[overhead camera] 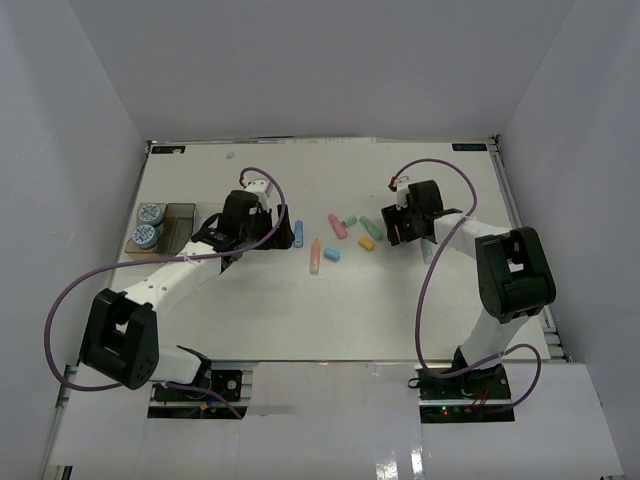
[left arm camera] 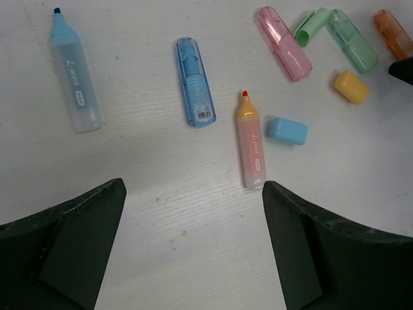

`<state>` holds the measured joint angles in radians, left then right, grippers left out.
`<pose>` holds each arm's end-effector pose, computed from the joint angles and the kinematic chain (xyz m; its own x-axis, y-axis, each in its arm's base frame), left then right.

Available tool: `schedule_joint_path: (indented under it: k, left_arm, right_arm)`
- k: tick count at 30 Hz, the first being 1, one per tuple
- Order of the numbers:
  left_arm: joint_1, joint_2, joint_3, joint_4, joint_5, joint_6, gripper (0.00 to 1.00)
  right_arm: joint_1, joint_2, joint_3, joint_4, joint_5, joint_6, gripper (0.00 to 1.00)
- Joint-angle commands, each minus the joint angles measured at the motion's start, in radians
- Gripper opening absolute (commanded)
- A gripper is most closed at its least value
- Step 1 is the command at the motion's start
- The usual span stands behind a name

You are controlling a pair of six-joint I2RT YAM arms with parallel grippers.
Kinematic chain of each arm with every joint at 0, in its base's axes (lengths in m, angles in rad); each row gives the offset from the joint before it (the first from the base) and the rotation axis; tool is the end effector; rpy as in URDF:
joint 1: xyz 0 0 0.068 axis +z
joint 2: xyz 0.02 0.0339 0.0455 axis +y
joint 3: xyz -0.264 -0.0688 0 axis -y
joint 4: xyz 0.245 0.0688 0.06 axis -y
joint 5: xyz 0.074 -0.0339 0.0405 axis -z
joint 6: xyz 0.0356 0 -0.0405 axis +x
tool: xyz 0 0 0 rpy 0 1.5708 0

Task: Sort the stationery into containers
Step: Pick up the pen from the corner of the board.

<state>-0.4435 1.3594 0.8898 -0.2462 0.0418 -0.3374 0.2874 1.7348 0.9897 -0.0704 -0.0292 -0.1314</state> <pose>0.2639 -0.1270 0.2424 -0.7107 -0.0286 -0.7029 0.2352 0.9320 -0.2757 0.3440 0.1028 0.1722 -0.6526 -0.3295 -0.6824 -0.3914 0.9176 -0.0687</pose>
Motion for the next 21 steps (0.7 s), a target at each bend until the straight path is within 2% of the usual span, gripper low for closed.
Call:
schedule_joint_path:
  k: [1,7,11,12,14,21]
  left_arm:
    - [0.002,-0.045,-0.012,0.012,0.006,0.0,0.98]
    - [0.002,-0.057,-0.006,0.021,0.084,-0.04,0.98]
    - [0.002,-0.083,-0.006,0.022,0.147,-0.095,0.98]
    - [0.002,-0.089,-0.005,0.022,0.183,-0.123,0.98]
    - [0.002,-0.105,0.0,0.027,0.213,-0.155,0.98]
    - [-0.052,-0.108,0.047,0.099,0.268,-0.317,0.98]
  right_arm:
    - [-0.007,0.026,0.032,0.034,-0.011,-0.033,0.7]
    - [-0.011,0.054,0.021,0.026,0.002,-0.046,0.6]
    - [-0.01,0.029,-0.003,0.029,0.0,-0.045,0.46]
    - [-0.01,0.02,-0.009,0.029,0.003,-0.043,0.38]
    - [-0.01,-0.023,-0.032,0.034,0.011,-0.03,0.33]
    - [0.056,-0.259,-0.121,0.088,-0.009,0.065,0.3]
